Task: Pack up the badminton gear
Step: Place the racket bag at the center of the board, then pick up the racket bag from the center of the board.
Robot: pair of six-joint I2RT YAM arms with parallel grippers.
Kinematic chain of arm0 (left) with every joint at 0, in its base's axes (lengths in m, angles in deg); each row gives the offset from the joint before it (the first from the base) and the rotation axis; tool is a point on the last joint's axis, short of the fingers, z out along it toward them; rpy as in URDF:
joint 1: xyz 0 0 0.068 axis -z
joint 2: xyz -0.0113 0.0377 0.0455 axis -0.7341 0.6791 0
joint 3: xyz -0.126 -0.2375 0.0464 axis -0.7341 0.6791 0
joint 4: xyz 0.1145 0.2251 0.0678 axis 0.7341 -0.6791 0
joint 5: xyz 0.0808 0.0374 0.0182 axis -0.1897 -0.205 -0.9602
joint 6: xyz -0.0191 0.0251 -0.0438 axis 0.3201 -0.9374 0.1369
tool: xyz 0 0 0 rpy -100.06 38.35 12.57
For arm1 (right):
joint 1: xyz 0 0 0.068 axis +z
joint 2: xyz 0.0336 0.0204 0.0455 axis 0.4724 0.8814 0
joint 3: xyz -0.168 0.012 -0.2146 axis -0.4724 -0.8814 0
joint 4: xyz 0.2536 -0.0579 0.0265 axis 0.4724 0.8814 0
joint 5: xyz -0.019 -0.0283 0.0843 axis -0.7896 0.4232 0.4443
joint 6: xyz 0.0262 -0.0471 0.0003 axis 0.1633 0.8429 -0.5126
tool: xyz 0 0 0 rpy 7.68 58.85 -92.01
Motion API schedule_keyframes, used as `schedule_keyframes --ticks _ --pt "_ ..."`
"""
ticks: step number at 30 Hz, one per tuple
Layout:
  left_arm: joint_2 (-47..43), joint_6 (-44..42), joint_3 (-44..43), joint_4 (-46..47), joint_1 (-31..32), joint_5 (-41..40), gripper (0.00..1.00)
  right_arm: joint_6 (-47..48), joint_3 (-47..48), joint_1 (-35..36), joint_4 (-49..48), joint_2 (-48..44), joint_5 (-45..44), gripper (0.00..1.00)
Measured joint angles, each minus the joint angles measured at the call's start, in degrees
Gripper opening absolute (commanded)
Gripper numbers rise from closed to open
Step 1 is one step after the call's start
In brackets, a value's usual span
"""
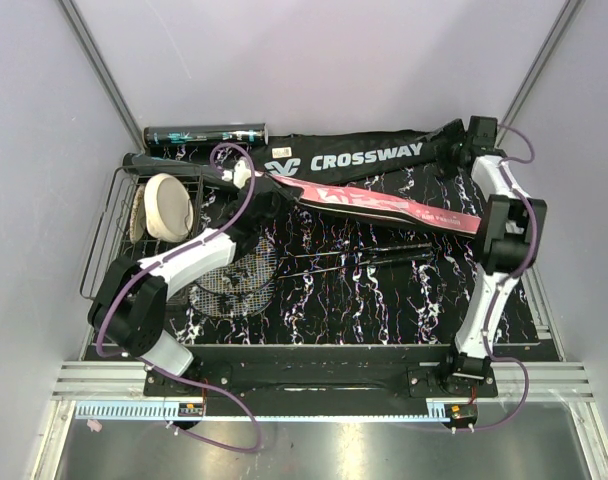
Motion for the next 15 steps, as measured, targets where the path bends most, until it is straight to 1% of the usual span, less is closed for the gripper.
schedule_keyframes --ticks 3,5,9,13,15 --pt "-0.1 0.0 2.0 1.9 0.1 -0.4 0.00 -5.8 8.1 -1.0 -0.3 13.0 -0.4 0.98" --pt "-0.1 0.0 3.6 3.5 0.1 -0.6 0.00 -8.0 11.3 -1.1 0.0 17.8 -1.3 0.96" --pt "-0.1 0.0 6.8 7.5 0.3 -0.9 0.00 -11.4 14.5 -1.0 0.9 22.4 -4.4 0.91" --pt "-0.1 0.0 7.9 9.6 0.6 -1.4 0.00 -13.4 19.2 -1.0 1.1 25.8 -6.1 0.79" --pt "-0.1 0.0 8.2 10.2 1.1 -2.5 0.00 -14.9 22.4 -1.0 0.8 28.3 -6.2 0.77"
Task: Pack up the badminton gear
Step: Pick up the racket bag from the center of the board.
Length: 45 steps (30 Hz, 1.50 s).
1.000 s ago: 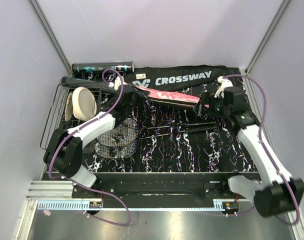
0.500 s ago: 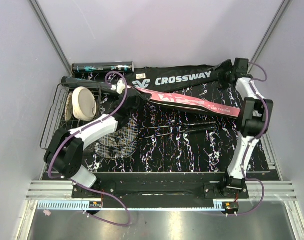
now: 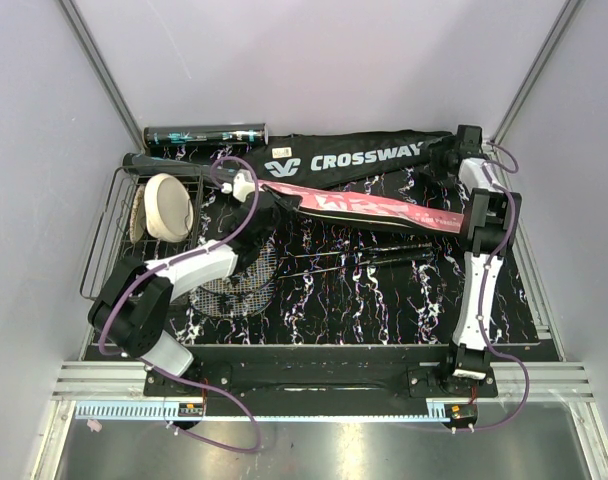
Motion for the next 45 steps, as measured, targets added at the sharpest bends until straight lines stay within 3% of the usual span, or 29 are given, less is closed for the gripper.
schedule_keyframes --ticks 4,8,9,11,12,15,21,24,29,32,35,41,43,45 --pt "0.0 -0.6 0.1 0.0 1.4 -3.6 0.00 -3.8 4.4 0.0 -2.3 4.2 0.9 0.75" --pt "-0.9 -2.8 0.2 0.1 4.0 -7.9 0.00 -6.6 5.7 0.3 -5.7 6.2 0.7 0.60" --pt "-1.2 -3.6 0.2 0.3 4.9 -9.4 0.00 -7.1 5.7 0.4 -6.7 6.8 0.7 0.49" --pt "-1.7 -5.3 0.2 1.1 6.5 -12.3 0.00 -7.0 6.6 0.6 -7.9 7.8 0.5 0.42" --pt "-1.8 -6.0 0.3 1.6 7.0 -13.2 0.00 -6.8 7.1 0.7 -8.3 8.5 0.2 0.21" --pt "-1.8 -8.3 1.0 4.0 8.0 -15.3 0.00 -6.2 8.4 1.2 -12.3 11.1 0.2 0.01" --pt "-0.3 -13.8 2.4 10.7 9.9 -20.5 0.00 -3.6 9.7 1.4 -15.9 12.6 0.9 0.00" --pt "4.0 -20.6 2.5 21.2 11.6 -25.5 0.00 -2.4 9.9 1.5 -13.6 10.7 0.8 0.00" --pt "15.4 -29.8 -0.1 38.1 13.1 -30.1 0.00 -0.8 10.0 0.9 -5.9 0.3 0.4 0.00" --pt "21.0 -31.8 -3.9 42.4 13.0 -30.6 0.00 0.2 13.6 0.0 -3.2 -6.5 1.0 0.00" --pt "25.3 -33.1 -8.4 44.6 12.8 -30.3 0.00 2.0 20.4 -2.0 -1.2 -13.4 2.5 0.00" --pt "28.2 -32.3 -13.5 41.9 11.9 -28.7 0.00 5.9 24.3 -6.2 -0.8 -26.7 3.1 0.00" --pt "28.4 -30.6 -13.7 40.7 11.6 -28.2 0.03 8.0 25.2 -6.6 -0.2 -29.9 3.1 0.00" --pt "28.4 -28.1 -13.6 38.6 11.1 -27.8 0.13 9.9 26.4 -6.3 1.3 -32.1 3.2 0.00"
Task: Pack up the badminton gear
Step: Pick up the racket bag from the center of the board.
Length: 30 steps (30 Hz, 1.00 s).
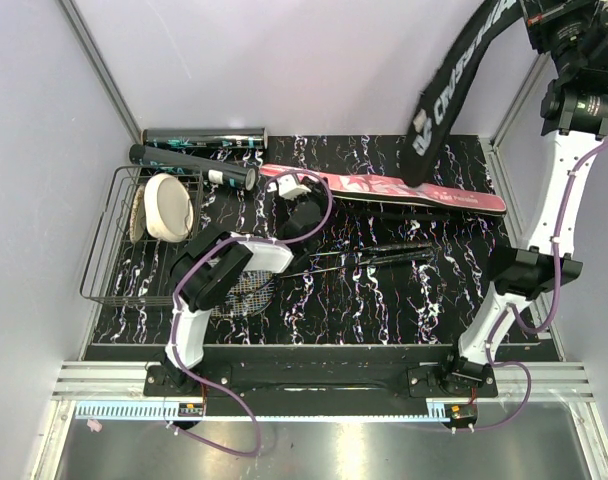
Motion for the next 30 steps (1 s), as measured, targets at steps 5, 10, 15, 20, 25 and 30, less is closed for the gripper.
schedule_keyframes --ticks 5,10,15,20,25,30 --pt "-0.7 6.6 -0.2 -11.1 -1.9 3.5 0.85 2.3 2.9 0.5 2.6 -1.5 2.6 0.00" --pt "-2.5 10.8 -4.5 -38.1 -4.9 11.3 0.99 0.9 7.6 0.6 3.1 0.7 8.1 0.00" --pt "-12.4 9.4 -5.5 -58.0 -7.3 18.6 0.94 -4.1 7.9 3.9 -1.2 2.1 11.4 0.00" --pt "-34.4 5.2 3.0 -58.2 -12.7 33.3 0.95 -11.6 8.1 8.8 -7.7 3.5 14.5 0.00" --pt "-50.1 0.2 7.5 -52.9 -17.6 45.6 0.94 -14.0 -7.8 9.3 -13.2 -3.7 20.2 0.00" --pt "-45.9 -3.1 2.4 -53.6 -16.8 57.2 0.89 -12.7 -45.1 7.9 -22.3 -19.1 20.6 0.00"
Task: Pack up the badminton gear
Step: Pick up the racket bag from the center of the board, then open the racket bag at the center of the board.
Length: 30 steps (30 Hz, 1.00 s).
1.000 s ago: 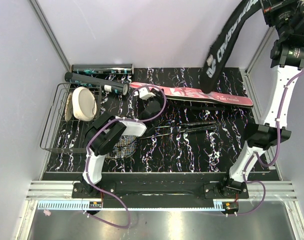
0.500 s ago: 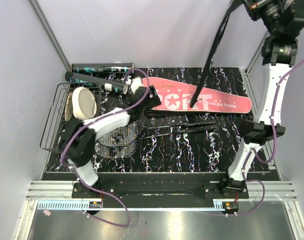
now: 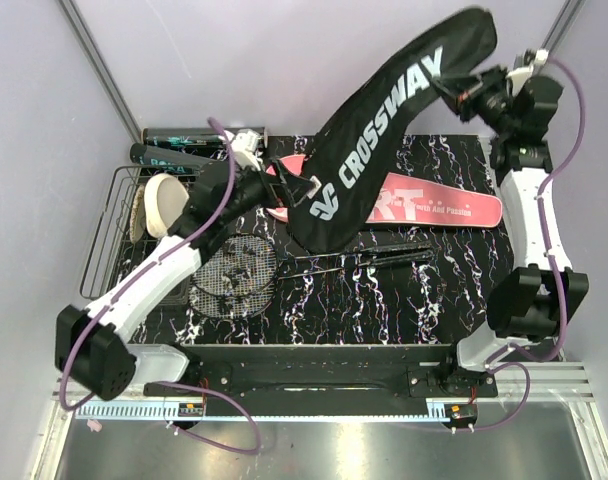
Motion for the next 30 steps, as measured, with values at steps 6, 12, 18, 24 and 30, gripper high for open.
schedule_keyframes --ticks 6,12,18,24,30 --pt "10.3 -2.8 -1.5 -5.1 2.3 3.8 0.75 8.7 -19.7 -1.9 -0.3 -2.6 -4.2 0.00" --pt "19.1 -9.9 -6.5 -11.9 11.3 -3.7 0.75 17.8 -25.8 -2.1 4.2 -2.6 -8.3 0.00" --pt "22.5 -4.3 -9.6 -12.7 5.2 -4.4 0.86 26.4 -26.3 -3.4 5.2 -2.6 -11.2 0.00" --pt "32.8 11.0 -19.3 -5.9 -2.2 4.3 0.84 29.9 -34.2 -6.2 -7.8 -2.7 -1.8 0.00" --pt "40.9 16.7 -26.5 3.5 -1.6 10.9 0.90 29.1 -38.4 -6.2 -26.1 -2.7 11.0 0.00"
